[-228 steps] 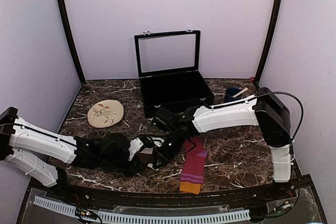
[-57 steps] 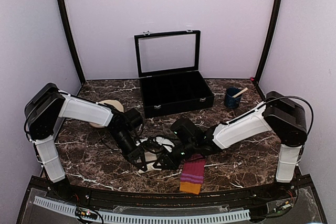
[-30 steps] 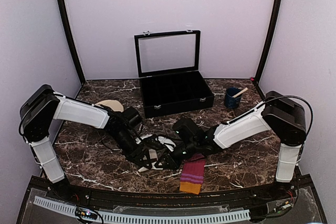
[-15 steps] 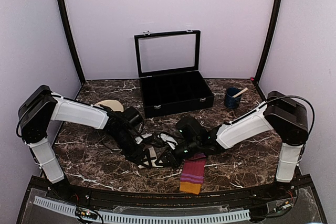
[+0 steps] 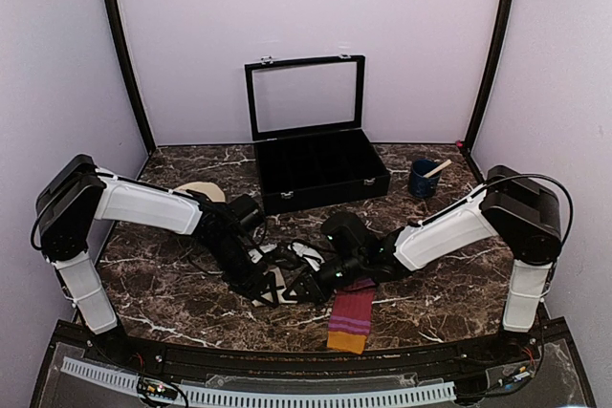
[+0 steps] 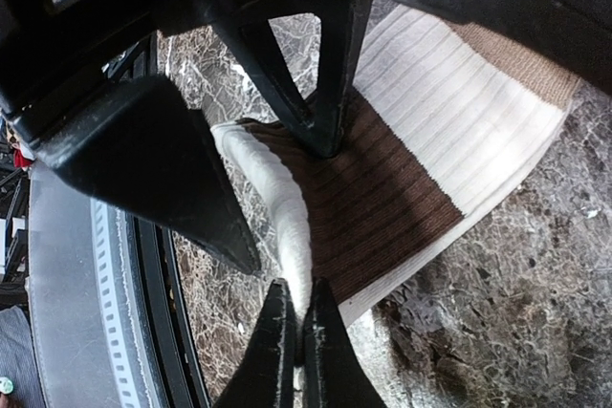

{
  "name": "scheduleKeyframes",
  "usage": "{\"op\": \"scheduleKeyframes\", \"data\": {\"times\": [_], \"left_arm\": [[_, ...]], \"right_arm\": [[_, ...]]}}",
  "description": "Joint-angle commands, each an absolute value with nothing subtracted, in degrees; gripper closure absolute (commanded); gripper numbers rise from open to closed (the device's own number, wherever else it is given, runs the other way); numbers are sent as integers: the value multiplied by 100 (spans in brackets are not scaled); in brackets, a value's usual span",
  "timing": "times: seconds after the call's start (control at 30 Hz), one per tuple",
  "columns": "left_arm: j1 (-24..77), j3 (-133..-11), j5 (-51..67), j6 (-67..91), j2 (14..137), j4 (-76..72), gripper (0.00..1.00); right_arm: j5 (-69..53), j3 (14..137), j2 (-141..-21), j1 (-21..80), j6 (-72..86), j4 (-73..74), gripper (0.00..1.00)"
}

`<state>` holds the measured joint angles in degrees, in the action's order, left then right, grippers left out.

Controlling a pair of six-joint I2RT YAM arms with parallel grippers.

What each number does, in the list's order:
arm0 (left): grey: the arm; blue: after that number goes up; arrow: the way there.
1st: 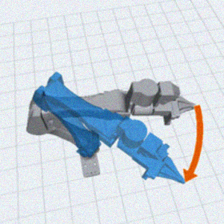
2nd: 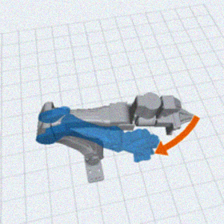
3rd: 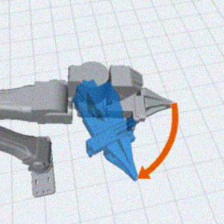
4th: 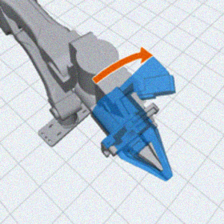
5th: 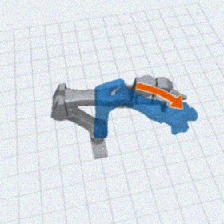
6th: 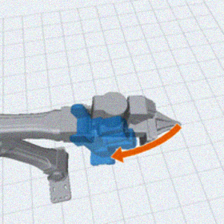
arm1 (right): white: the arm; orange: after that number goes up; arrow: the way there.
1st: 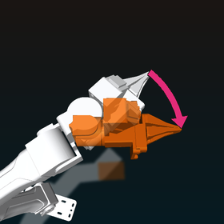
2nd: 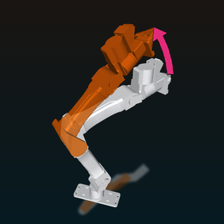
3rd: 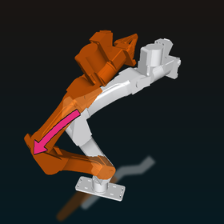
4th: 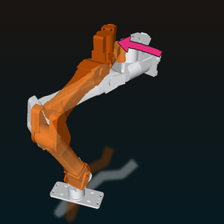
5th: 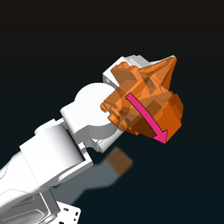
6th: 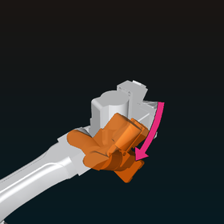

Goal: Roll the socks
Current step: Roll the sock at the center of the board.

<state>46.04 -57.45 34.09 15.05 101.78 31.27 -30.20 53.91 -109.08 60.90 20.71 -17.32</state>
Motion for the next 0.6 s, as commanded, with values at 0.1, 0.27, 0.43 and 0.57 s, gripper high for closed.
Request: {"op": "scheduleKeyframes", "data": {"times": [0.1, 0.27, 0.43, 0.57], "left_arm": [[4632, -5499, 2470, 1530, 10672, 3826, 39], [4632, -5495, 2302, 1539, 10748, 3860, 37], [4632, -5438, 2247, 1531, 10828, 3850, 35], [4619, -5357, 2167, 1554, 10872, 3836, 34]], "right_arm": [[-2982, 5428, -10920, 6003, 2129, -1921, 100], [-2921, 5459, -10924, 5986, 2139, -1881, 100], [-2829, 5368, -10872, 5959, 2185, -1919, 100], [-2761, 5336, -10813, 5959, 2237, -1949, 100]]}}
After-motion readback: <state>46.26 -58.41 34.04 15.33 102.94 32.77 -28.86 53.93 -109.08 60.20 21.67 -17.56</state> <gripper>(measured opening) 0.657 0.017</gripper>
